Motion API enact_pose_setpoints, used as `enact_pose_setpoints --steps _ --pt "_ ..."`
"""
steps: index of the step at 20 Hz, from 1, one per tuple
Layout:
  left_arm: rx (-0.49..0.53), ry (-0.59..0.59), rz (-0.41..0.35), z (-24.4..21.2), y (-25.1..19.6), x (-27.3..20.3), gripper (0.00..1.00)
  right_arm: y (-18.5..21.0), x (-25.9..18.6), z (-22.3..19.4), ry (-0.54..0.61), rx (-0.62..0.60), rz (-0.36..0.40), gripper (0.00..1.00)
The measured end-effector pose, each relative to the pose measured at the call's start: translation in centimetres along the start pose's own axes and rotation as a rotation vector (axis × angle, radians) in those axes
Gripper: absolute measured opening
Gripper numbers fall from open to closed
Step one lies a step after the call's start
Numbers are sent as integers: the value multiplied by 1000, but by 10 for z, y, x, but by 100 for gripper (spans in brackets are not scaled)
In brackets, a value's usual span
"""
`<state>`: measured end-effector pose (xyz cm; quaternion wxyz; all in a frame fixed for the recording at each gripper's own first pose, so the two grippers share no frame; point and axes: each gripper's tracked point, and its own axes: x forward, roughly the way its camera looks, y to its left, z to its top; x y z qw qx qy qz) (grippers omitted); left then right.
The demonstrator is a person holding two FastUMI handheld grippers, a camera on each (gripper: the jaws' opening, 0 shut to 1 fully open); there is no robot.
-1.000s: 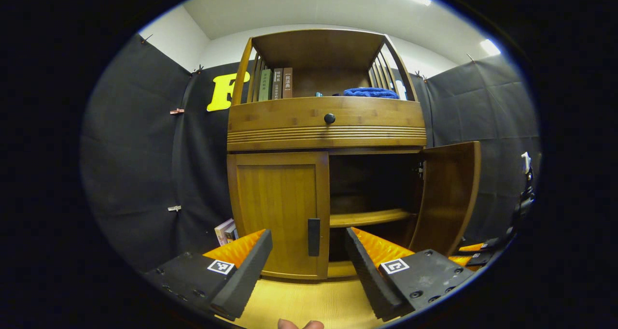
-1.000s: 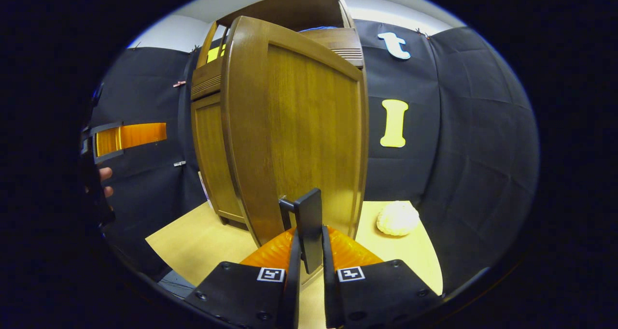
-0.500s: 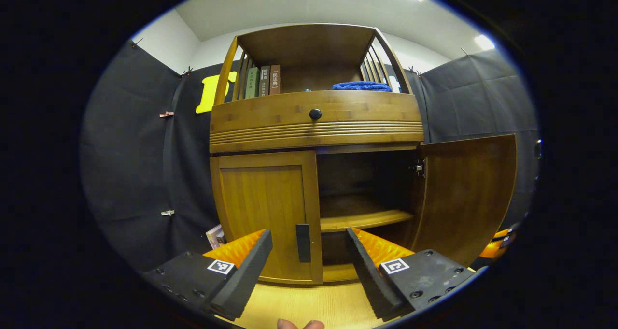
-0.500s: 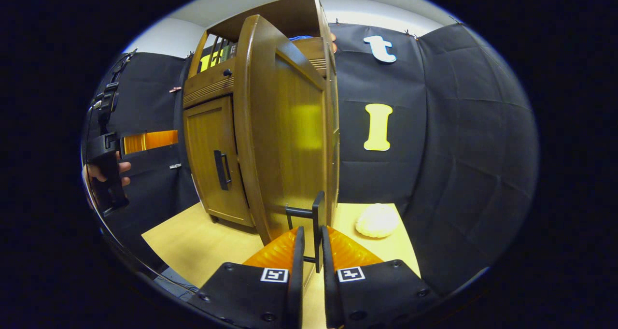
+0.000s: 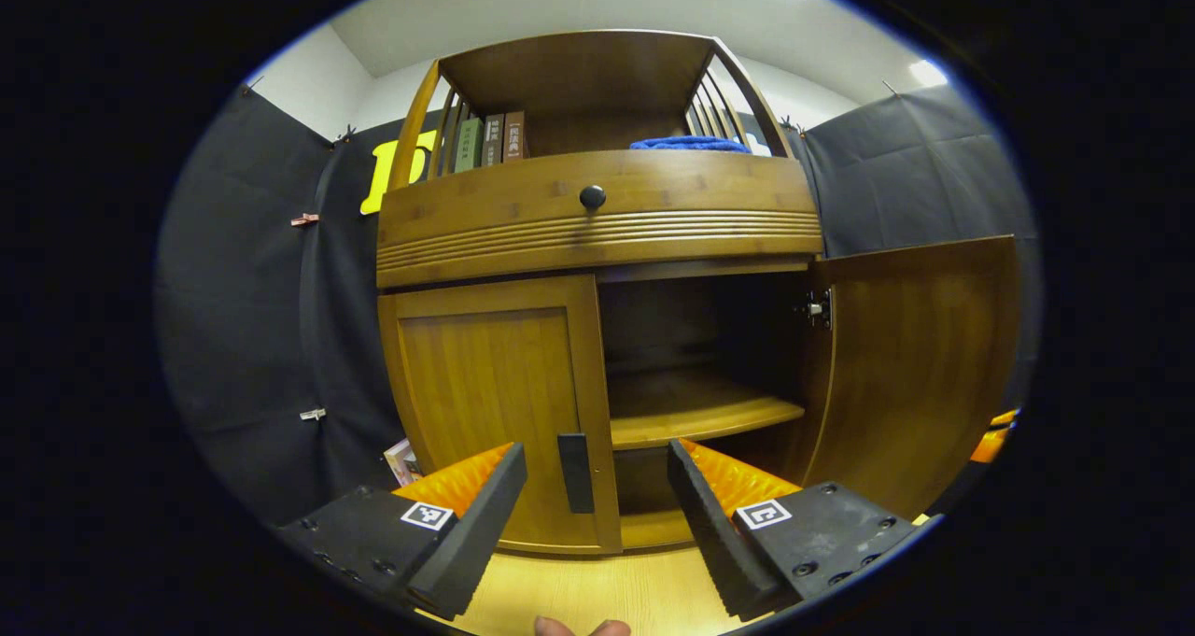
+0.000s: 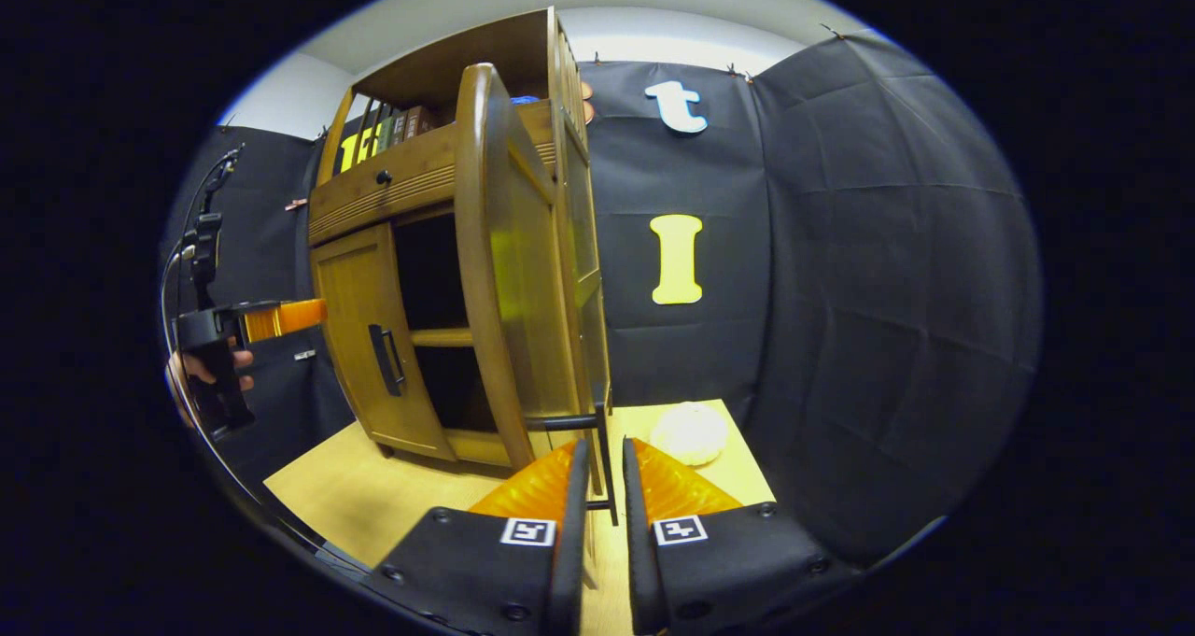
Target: Open the right door of the double-door shoe cabinet with the right hand, and open the left door with the left hand.
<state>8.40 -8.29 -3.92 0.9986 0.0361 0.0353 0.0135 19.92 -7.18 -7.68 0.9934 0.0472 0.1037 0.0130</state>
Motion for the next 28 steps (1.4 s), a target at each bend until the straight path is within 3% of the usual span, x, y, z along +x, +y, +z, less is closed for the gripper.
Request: enact_pose_setpoints --steps 1,2,4,7,9,10,11,19,23,25,26,28 --pt "-2 3 -4 -4 -1 4 92 -7 -3 4 -14 -19 -28 39" --pt "-4 6 -5 -8 1 10 95 -12 -6 9 -33 -31 -54 37" --pt "-8 16 -4 -21 2 21 92 -21 -13 27 -109 -45 -103 62" --pt "-7 16 5 -38 11 43 92 -21 -30 62 -282 -65 -109 100" --pt "-6 6 -4 -46 14 58 94 -31 -41 67 -323 -127 -162 94" --pt "-4 4 -4 -50 16 67 92 -30 -45 65 -315 -147 -165 100" --pt "-3 10 -5 -55 18 76 90 -29 -48 63 -300 -153 -167 98" --pt "-33 84 1 -92 32 142 81 -42 -66 52 -245 -123 -244 98" --pt "-26 90 -23 -95 24 154 65 -47 -72 49 -233 -126 -269 98" --pt "-13 87 -23 -94 25 156 53 -46 -75 48 -232 -126 -273 96" --pt "-12 88 -21 -94 26 153 41 -44 -77 48 -232 -129 -274 98" --pt "-21 88 -26 -95 26 155 37 -42 -79 49 -232 -135 -272 98"
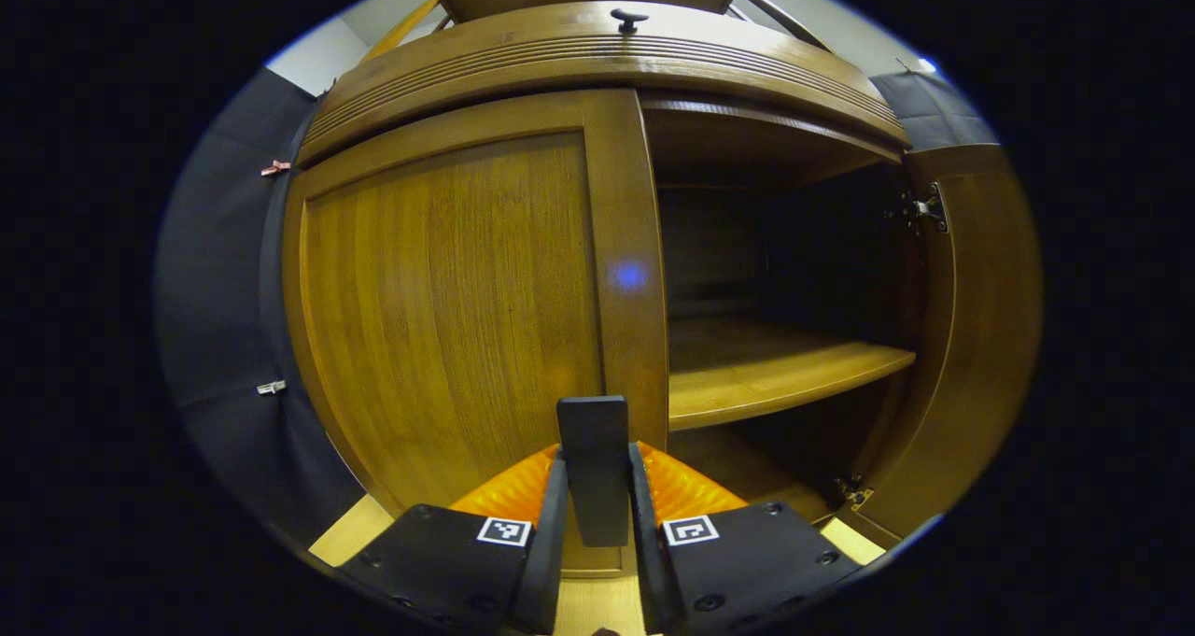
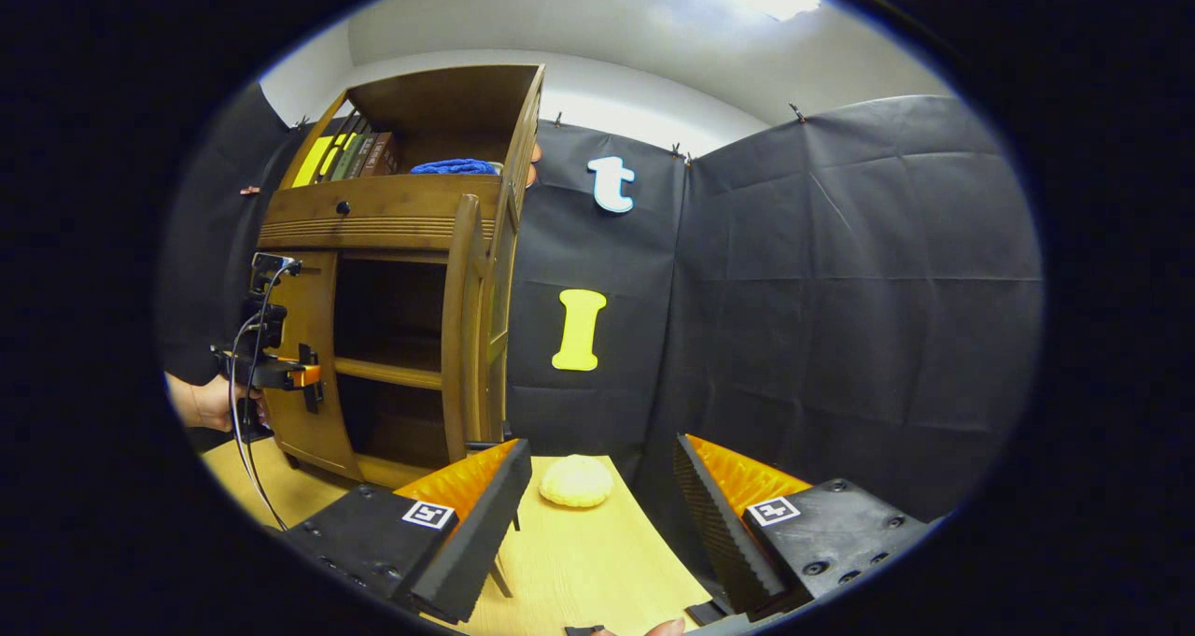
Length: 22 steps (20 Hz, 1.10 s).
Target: Open the right door of the double-door shoe cabinet with the right hand, and open the left door with the left hand.
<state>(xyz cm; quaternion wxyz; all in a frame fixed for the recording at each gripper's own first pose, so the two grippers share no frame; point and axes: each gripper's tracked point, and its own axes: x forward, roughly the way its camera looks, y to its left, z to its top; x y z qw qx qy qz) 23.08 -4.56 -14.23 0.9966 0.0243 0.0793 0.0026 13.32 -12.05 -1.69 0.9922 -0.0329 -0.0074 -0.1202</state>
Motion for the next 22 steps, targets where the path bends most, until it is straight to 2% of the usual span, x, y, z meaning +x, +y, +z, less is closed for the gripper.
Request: enact_pose_setpoints --steps 6,14,22 --pt "-3 28 -12 -3 2 -10 31 10 -5 5 -1 3 13 98" --pt "-13 45 -51 -13 18 -72 30 47 -6 10 -11 9 71 98" --pt "-4 40 -52 -22 46 -126 30 96 -22 7 0 11 141 98"
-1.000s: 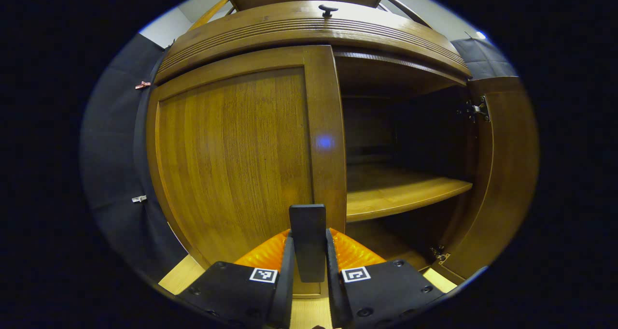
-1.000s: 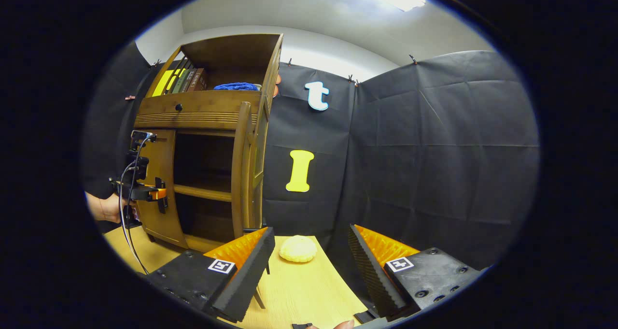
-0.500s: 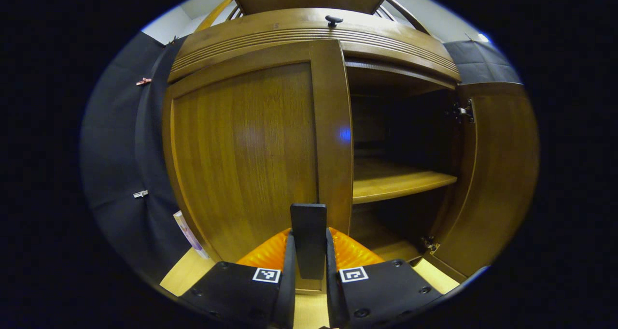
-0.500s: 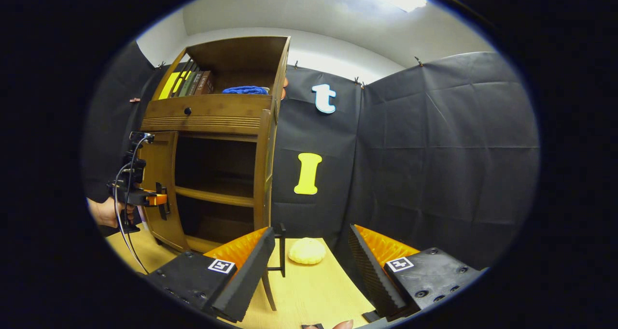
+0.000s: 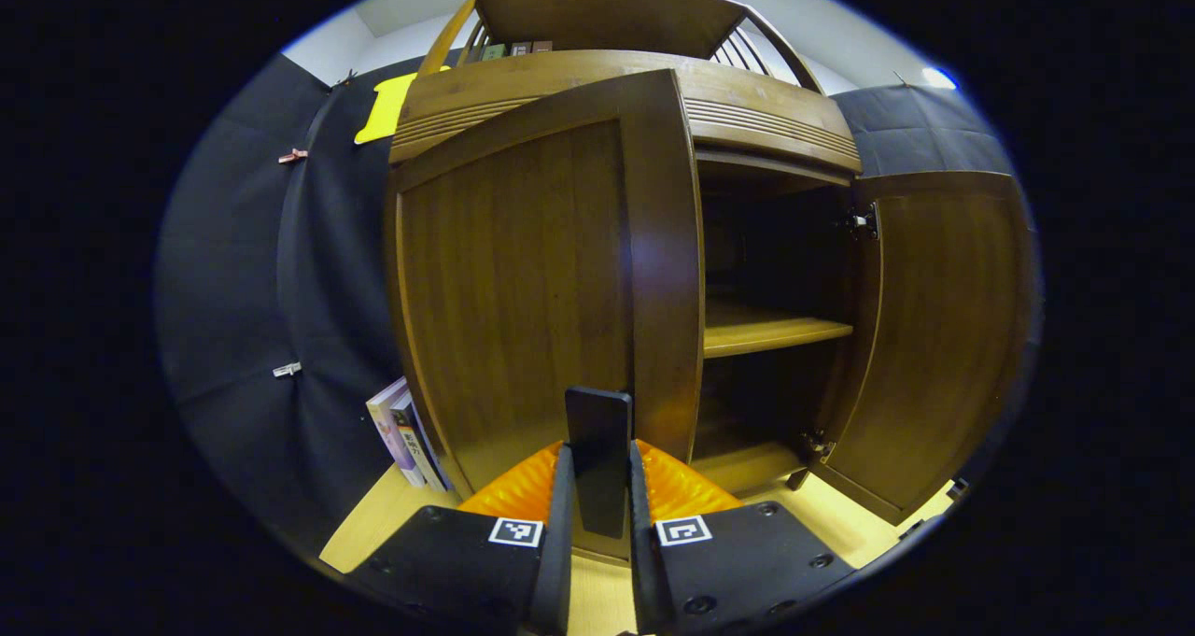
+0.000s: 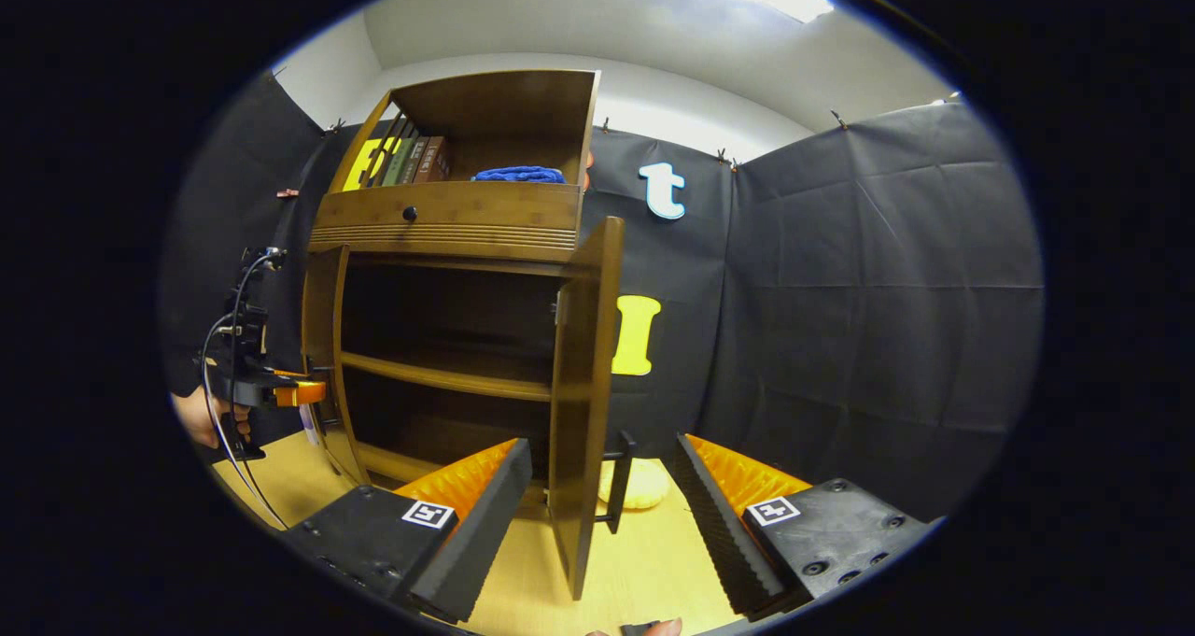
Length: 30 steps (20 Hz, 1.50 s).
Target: Open the right door of the double-door shoe cabinet with the right hand, and open the left door with the left hand.
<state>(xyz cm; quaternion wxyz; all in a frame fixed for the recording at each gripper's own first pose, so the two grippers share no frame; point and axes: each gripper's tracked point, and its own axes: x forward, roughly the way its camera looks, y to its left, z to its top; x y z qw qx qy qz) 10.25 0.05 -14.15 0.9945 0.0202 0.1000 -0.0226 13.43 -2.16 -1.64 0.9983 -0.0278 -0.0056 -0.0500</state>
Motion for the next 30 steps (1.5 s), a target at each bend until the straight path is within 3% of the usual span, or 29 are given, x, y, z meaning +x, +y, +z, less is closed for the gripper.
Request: enact_pose_setpoints --steps 5,20,27,30 --pt "6 -8 16 -6 23 -32 29 31 1 0 3 25 37 98" --pt "1 -14 95 -22 121 -101 12 116 -2 -5 22 40 160 98" --pt "-65 3 164 -29 186 -112 10 134 -3 -6 30 36 180 98" --pt "-119 3 153 -32 195 -114 11 138 -1 -5 34 42 185 98"
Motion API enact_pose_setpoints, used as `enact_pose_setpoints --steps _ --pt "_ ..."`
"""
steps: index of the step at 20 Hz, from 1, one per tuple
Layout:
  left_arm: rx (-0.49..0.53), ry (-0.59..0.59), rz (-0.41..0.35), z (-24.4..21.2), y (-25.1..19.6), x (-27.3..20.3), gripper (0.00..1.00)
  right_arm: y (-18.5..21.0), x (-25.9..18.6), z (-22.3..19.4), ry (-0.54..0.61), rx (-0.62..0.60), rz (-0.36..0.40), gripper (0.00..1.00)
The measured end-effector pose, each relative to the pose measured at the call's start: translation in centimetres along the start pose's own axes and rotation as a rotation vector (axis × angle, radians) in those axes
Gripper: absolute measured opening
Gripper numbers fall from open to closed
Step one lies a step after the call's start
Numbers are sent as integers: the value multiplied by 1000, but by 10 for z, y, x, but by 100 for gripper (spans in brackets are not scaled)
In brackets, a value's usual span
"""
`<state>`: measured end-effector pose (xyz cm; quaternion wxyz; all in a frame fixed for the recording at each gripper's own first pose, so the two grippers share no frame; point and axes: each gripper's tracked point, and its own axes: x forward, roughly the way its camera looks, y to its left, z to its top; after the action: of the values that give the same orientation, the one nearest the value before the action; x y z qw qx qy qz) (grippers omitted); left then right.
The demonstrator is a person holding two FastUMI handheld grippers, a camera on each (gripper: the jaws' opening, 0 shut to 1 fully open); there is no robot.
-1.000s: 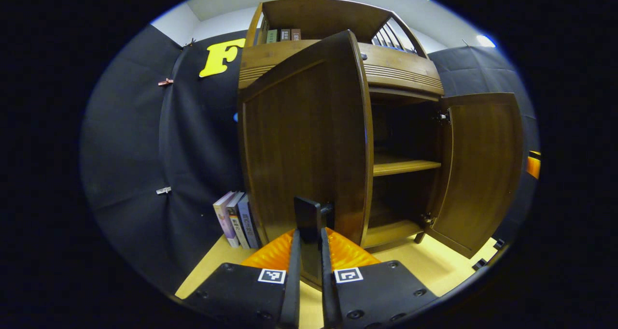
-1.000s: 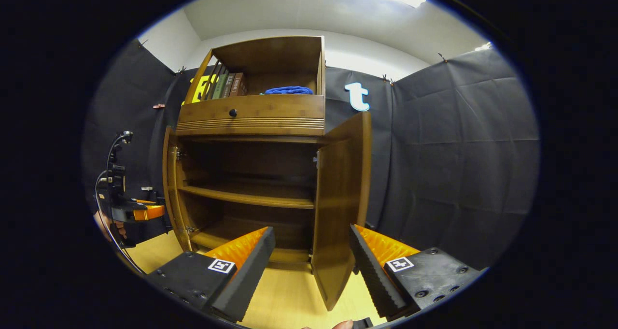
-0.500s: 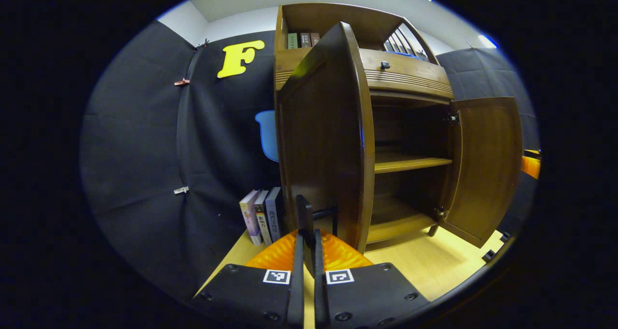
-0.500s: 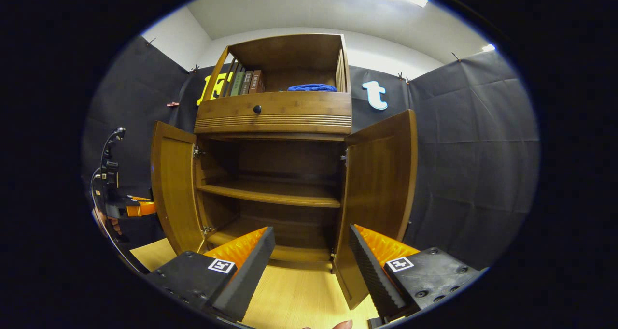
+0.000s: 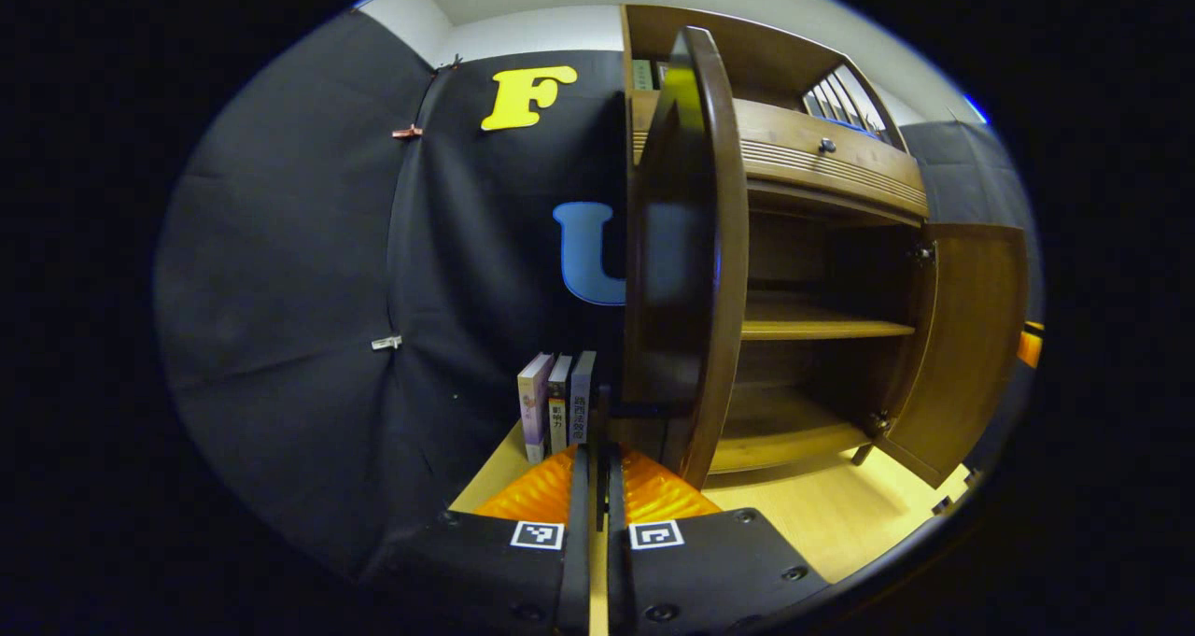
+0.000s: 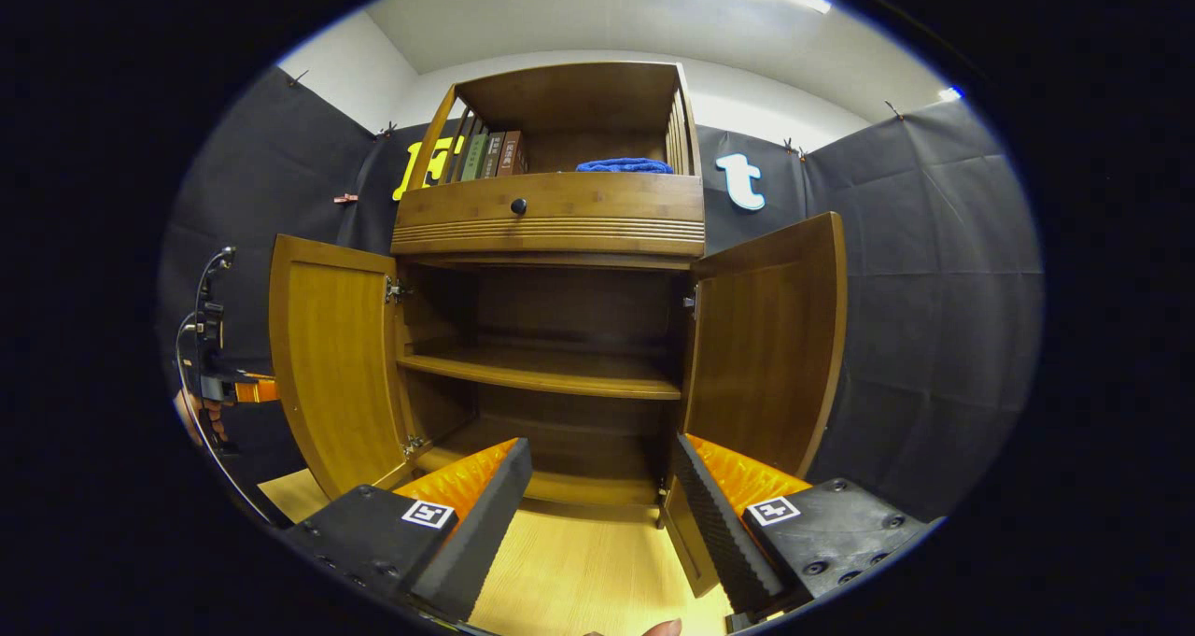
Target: Open the right door of the double-door shoe cabinet with the right hand, and open the left door with the left hand.
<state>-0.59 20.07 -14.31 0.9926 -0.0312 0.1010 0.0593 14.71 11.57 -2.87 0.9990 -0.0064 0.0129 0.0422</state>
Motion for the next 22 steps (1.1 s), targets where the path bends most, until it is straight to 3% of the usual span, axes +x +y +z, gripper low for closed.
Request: enact_pose_setpoints --steps 10,13,14,17,20,22 --pt "38 -7 54 1 0 -20 11 7 15 3 12 16 21 96" --pt "48 -40 28 7 -12 -35 14 7 19 4 10 32 22 96" --pt "60 -45 33 9 -12 -41 23 8 20 4 10 38 24 98" --pt "46 -47 17 13 -22 -52 37 11 21 5 10 38 29 97" --pt "53 -77 -31 26 -45 -66 70 14 21 6 7 37 33 98" --pt "91 -94 -32 32 -56 -70 85 19 22 7 8 42 40 98"
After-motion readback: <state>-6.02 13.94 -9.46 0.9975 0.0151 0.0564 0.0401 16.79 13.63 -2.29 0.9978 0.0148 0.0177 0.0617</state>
